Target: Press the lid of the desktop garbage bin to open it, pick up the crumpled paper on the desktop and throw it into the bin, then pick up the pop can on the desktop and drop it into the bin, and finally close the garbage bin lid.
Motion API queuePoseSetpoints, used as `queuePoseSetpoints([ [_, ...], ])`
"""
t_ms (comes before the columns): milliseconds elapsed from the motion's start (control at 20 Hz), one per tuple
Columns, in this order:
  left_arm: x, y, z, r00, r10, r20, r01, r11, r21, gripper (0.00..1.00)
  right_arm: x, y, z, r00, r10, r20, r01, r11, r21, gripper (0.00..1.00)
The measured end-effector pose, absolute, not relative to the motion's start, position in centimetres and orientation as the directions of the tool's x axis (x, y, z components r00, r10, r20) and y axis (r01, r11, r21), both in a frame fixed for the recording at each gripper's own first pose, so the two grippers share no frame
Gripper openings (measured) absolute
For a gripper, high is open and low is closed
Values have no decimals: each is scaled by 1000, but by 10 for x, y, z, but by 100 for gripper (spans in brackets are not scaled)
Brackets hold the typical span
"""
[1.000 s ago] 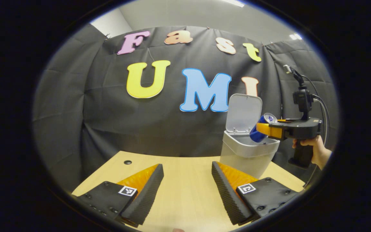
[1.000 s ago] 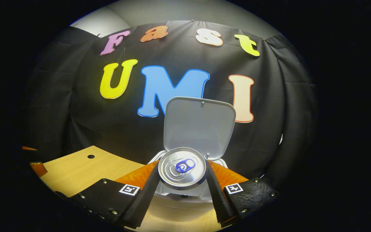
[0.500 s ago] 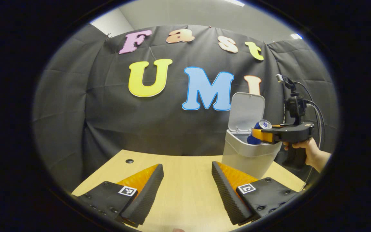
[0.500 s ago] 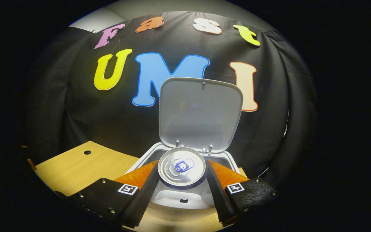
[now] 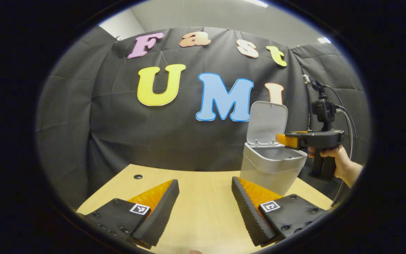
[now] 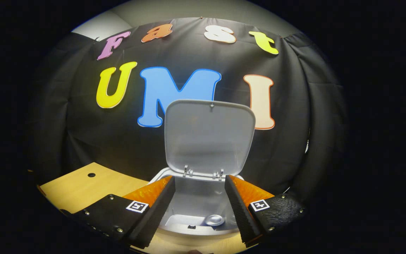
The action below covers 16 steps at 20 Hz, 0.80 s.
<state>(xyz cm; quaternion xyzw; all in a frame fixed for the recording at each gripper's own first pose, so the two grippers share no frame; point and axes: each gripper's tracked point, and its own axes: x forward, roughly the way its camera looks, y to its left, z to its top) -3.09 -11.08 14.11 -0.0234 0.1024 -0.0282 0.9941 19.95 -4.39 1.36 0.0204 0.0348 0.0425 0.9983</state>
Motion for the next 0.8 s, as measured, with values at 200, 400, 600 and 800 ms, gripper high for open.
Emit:
queuePoseSetpoints([
  [200,-29,-115,146,978,-71,-197,58,996,-71,98,207,-55,64,999,53,14,-53,997,51,89],
  [400,-27,-110,160,983,-56,-177,45,997,-65,98,219,-58,96,997,34,62,-37,998,44,89],
  [600,-26,-102,179,989,-48,-142,38,996,-78,100,235,-60,127,994,18,108,-23,999,47,89],
  [800,-28,-93,184,991,-32,-130,22,996,-81,100,258,-61,150,990,0,141,-3,1000,23,89],
])
